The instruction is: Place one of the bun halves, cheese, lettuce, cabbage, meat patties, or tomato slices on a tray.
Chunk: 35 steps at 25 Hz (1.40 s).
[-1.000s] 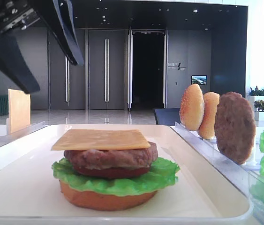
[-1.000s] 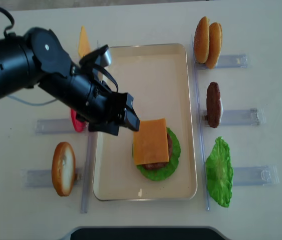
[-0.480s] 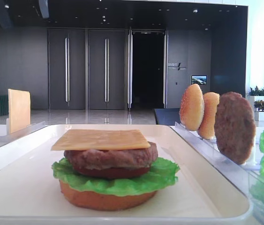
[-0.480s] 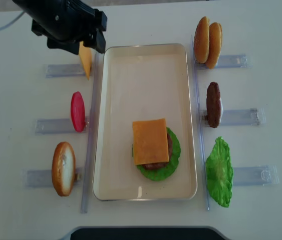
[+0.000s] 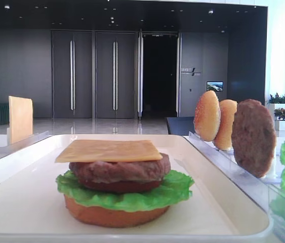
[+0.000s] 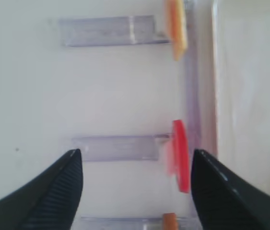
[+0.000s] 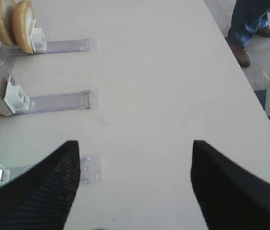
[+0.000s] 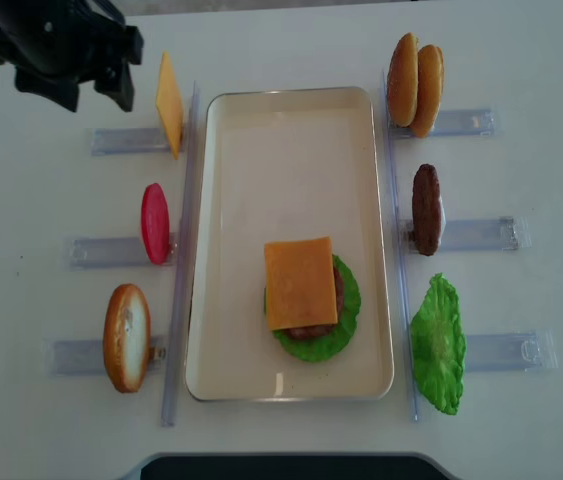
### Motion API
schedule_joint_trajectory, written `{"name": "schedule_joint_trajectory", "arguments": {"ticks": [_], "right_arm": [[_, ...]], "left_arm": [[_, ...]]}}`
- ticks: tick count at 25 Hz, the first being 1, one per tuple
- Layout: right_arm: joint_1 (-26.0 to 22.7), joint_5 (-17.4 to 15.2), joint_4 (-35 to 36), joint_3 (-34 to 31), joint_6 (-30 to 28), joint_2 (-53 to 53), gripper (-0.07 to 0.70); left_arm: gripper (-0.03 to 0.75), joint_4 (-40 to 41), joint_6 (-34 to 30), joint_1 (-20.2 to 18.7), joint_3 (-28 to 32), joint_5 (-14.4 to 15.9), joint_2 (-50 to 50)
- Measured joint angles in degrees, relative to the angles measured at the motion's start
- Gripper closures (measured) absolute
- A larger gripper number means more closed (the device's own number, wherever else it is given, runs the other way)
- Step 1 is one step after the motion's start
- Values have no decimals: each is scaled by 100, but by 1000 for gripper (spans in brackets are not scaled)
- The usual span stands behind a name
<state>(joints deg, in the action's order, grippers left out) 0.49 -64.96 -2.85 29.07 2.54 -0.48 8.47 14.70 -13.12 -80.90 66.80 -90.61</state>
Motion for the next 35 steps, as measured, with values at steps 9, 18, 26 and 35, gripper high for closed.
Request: {"name": "schedule_joint_trajectory", "arguments": {"ticks": [9, 18, 26, 35], "right_arm": [[0, 0, 0, 0, 0, 0, 162], [0, 0, 0, 0, 0, 0, 162], [0, 0, 0, 0, 0, 0, 162], [0, 0, 0, 0, 0, 0, 162]], "left_arm": [[179, -190, -1052, 1528, -42, 306, 0], [179, -276, -1470, 1847, -59, 344, 0], [179, -289, -1610, 1827, -59, 369, 685], [179, -476, -1824, 1680, 126, 439, 2561]]}}
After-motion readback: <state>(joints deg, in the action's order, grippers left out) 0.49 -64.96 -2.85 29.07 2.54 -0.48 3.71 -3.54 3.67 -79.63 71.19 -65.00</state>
